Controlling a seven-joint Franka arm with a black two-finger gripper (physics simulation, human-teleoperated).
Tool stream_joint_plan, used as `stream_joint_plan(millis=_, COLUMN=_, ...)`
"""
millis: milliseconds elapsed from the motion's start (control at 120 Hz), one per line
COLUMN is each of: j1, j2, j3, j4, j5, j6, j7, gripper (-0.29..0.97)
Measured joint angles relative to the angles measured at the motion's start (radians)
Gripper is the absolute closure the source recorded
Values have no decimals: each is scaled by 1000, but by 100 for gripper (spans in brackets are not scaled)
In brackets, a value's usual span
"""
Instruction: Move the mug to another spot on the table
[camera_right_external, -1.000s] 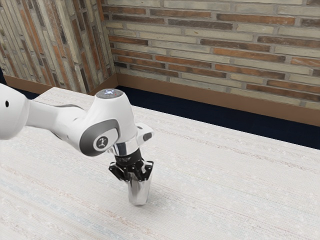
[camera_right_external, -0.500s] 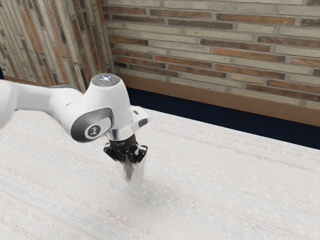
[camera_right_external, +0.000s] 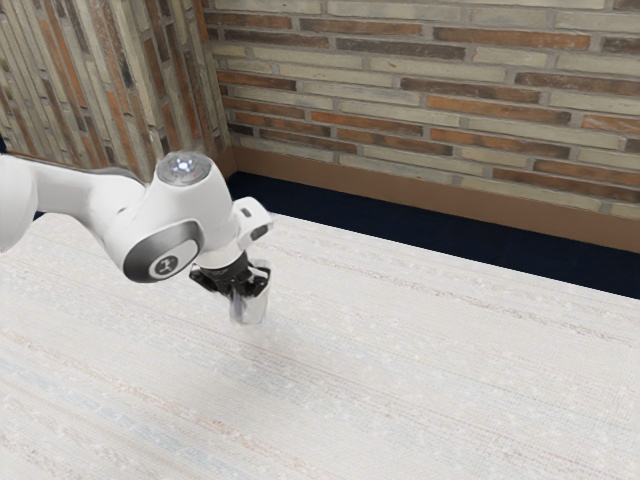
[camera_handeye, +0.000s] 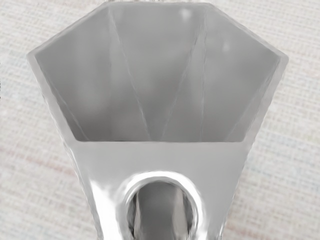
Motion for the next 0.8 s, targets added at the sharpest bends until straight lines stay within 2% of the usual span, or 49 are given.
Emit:
stream_joint_plan(millis=142, j1=37, j2=46, j3=9, j4=-3, j5=50, j6=114, j7=15, gripper=66)
stream_joint_plan(millis=358, j1=32, j2=130, j3=27, j4=-3, j5=69, j6=278, j7=48, gripper=66)
stream_joint_plan(millis=500, j1=37, j2=138, j3=56, j4=-13, j5=73, j6=325, j7=67, gripper=65)
stream_joint_plan(millis=800, j1=43, j2=168, j3=60, j4=-32, j5=75, j6=373, j7=133, gripper=64)
